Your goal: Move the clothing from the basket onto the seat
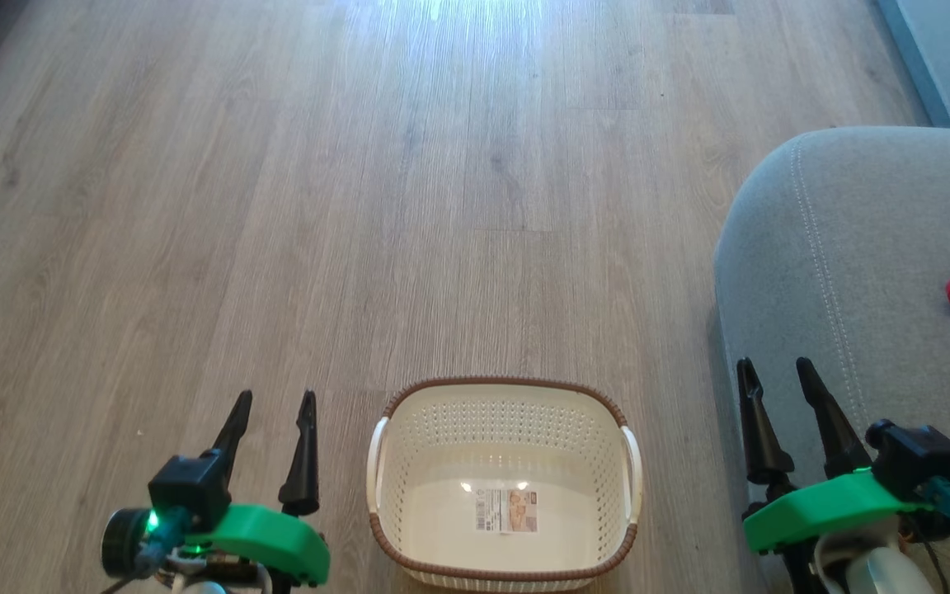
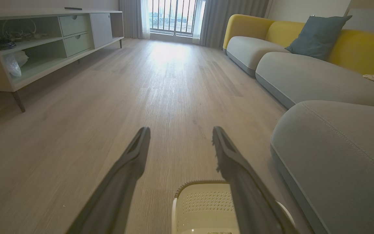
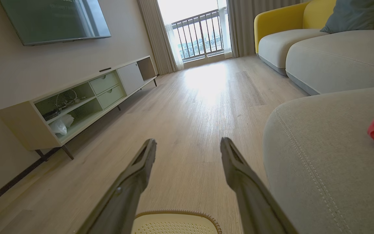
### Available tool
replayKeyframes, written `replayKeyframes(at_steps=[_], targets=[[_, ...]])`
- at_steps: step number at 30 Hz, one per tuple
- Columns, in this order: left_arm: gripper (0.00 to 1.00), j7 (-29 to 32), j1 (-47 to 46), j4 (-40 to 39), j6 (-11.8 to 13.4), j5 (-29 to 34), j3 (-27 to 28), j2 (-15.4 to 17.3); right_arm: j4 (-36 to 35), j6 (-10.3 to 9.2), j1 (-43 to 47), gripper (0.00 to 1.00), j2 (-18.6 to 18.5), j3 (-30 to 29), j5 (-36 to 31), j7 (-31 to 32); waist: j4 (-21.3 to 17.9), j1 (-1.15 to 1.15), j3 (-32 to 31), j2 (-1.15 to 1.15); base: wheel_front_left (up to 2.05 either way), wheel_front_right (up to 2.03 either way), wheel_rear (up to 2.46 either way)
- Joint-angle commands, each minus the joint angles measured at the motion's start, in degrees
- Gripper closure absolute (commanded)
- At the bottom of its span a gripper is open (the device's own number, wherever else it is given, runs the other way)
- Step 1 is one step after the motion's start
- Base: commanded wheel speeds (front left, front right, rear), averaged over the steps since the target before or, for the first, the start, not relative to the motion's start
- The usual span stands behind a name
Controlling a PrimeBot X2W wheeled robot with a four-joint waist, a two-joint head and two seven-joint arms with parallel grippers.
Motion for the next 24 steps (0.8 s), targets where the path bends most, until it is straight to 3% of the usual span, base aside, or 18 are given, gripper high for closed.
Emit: replayKeyframes(at_steps=[1,9,15,16,24], targets=[[0.00,-0.3,-1.8,-1.4,-0.1,-0.5,2.4,-0.1,-1.6,0.01,-1.5,0.00,-0.3,1.2,-0.4,-0.4,0.0,0.00,0.0,0.00,0.00,0.00,0.00],[0.00,-0.3,-1.6,-1.7,-1.3,-3.2,2.9,-0.1,-1.8,0.01,-1.1,0.00,-0.7,1.9,0.2,-0.4,-0.1,0.00,-0.2,0.00,0.00,0.00,0.00],[0.00,-0.3,-1.6,-0.2,-4.7,-7.1,2.3,-0.1,-2.0,0.01,-1.1,0.00,-0.7,1.6,0.6,-0.4,-0.2,0.00,-0.1,0.00,0.00,0.00,0.00],[1.00,0.0,0.0,1.9,-4.7,-7.2,0.7,0.0,0.2,0.01,0.0,1.00,0.0,0.3,0.5,0.0,-0.2,0.00,-0.2,0.00,0.00,0.00,0.00],[1.00,0.9,0.4,4.4,-4.9,-10.3,1.3,0.0,2.7,0.02,0.1,1.00,0.2,0.1,3.6,0.8,-0.5,0.00,-0.1,0.00,0.00,0.00,0.00]])
